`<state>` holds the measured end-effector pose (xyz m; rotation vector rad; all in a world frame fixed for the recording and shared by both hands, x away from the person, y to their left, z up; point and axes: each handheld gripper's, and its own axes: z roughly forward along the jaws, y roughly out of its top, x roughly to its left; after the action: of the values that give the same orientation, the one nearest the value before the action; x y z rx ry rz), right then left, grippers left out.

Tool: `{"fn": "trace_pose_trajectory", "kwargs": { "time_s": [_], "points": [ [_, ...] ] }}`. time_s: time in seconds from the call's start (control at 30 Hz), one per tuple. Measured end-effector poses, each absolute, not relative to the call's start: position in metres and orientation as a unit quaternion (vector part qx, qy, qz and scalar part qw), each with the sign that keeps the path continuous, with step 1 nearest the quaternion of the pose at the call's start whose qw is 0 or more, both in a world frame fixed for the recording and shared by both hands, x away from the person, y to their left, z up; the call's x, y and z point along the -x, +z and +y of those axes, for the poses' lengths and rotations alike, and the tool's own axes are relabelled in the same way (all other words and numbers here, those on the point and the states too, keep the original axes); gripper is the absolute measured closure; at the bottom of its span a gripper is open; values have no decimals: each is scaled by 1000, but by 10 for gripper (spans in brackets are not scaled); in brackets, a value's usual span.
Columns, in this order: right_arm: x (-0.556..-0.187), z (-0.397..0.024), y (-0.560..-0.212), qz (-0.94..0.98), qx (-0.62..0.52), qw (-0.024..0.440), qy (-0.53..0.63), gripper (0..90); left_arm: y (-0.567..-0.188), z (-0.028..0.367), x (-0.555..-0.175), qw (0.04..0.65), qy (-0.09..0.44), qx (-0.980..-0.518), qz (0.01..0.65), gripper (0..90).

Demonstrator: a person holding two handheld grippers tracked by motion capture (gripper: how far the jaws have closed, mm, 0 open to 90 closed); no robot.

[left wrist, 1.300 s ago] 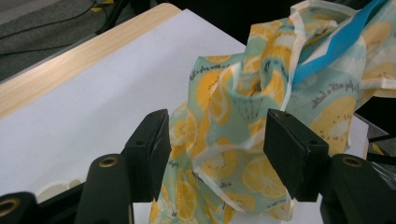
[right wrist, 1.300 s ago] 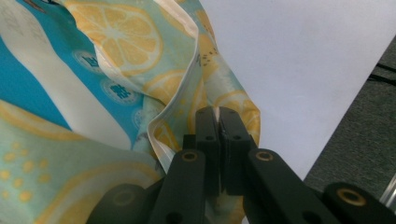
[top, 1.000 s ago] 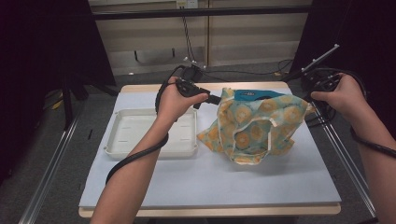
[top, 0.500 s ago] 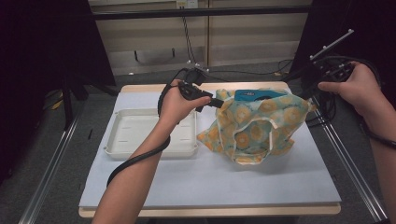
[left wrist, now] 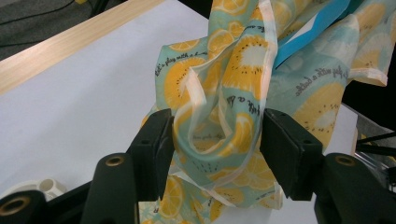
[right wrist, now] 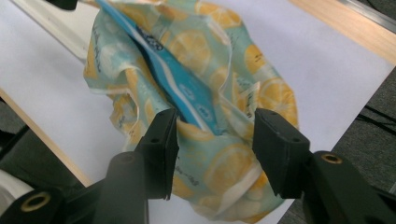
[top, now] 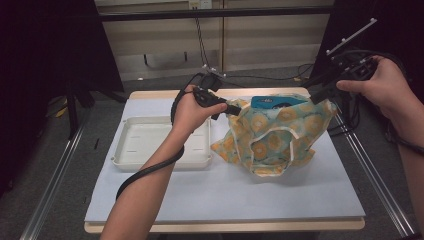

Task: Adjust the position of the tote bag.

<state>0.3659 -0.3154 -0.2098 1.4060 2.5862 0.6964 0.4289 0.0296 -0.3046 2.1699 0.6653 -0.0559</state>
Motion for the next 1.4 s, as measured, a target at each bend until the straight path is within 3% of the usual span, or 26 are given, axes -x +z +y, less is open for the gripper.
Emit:
{"fn": "trace_pose_trajectory", "kwargs": {
  "time_s": [0.17, 0.3, 0.4, 0.5, 0.57, 0.87, 1.17, 1.27, 1.4],
  "points": [
    [-367, -307, -221, 864, -452, 49, 216, 581, -305, 29, -429, 426, -23, -865, 264, 494],
    [-368, -307, -229, 867, -449, 48, 211, 717, -308, 29, -431, 420, -22, -868, 264, 563],
    [-367, -309, -230, 867, -449, 46, 211, 775, -309, 29, -433, 425, -19, -864, 268, 649],
    [-364, -314, -230, 867, -452, 47, 207, 801, -310, 30, -434, 423, -24, -865, 268, 822],
    [-361, -317, -229, 865, -453, 49, 209, 811, -308, 30, -434, 420, -24, -864, 276, 883],
    [-349, -336, -240, 865, -456, 37, 207, 883, -306, 31, -438, 418, -19, -863, 283, 898],
    [-344, -338, -255, 866, -453, 30, 211, 889, -305, 34, -442, 425, -17, -855, 298, 898],
    [-344, -339, -260, 866, -451, 28, 215, 877, -304, 34, -444, 431, -17, -850, 302, 898],
    [-343, -340, -266, 866, -452, 31, 212, 763, -302, 33, -446, 434, -15, -849, 299, 898]
  ]
}}
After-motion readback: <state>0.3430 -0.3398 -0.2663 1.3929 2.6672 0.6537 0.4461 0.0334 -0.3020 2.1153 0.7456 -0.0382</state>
